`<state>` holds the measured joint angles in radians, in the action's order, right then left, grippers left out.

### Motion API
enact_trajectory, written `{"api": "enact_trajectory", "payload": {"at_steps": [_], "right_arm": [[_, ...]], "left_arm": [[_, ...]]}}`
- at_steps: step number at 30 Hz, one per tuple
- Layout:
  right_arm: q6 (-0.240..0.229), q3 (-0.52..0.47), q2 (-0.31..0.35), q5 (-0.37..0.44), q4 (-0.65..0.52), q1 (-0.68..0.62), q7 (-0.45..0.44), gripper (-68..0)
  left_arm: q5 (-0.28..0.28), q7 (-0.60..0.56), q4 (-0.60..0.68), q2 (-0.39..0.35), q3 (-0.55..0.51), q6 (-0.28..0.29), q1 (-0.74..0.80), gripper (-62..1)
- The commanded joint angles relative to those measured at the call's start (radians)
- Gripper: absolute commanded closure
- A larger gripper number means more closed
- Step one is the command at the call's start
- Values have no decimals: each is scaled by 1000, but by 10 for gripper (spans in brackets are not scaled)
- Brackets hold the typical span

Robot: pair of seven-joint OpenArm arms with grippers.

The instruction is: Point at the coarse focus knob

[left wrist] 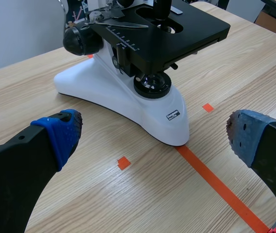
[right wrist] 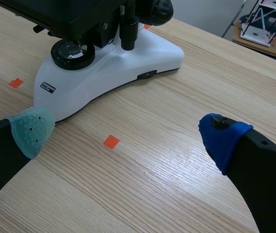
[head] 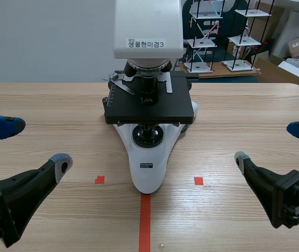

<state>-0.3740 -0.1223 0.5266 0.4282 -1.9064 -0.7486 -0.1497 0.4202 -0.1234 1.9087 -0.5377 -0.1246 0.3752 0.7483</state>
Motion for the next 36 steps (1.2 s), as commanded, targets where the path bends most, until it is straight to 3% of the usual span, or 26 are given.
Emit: {"api": "enact_trajectory", "payload": {"at_steps": [1, 18, 21, 24, 29, 32, 36], "right_arm": [[4, -1, 11, 10, -18, 0, -18, -671], [4, -1, 11, 10, -18, 0, -23, -670], [5, -1, 16, 10, -18, 0, -37, -642], [4, -2, 26, 10, -18, 1, -56, -548], [7, -2, 47, 6, -16, 11, -88, -286], [10, -2, 53, -2, -14, 46, -72, -152], [14, -2, 90, -9, -13, 111, -20, -28]], "left_arm": [[10, -11, 16, 3, 3, 2, 2, -623], [10, -11, 16, 3, 3, 2, 2, -623], [10, -11, 16, 3, 3, 2, 2, -623], [10, -11, 16, 3, 3, 2, 2, -623], [10, -11, 16, 3, 3, 2, 2, -623], [10, -11, 16, 3, 3, 2, 2, -623], [10, -11, 16, 3, 3, 2, 2, -623]]}}
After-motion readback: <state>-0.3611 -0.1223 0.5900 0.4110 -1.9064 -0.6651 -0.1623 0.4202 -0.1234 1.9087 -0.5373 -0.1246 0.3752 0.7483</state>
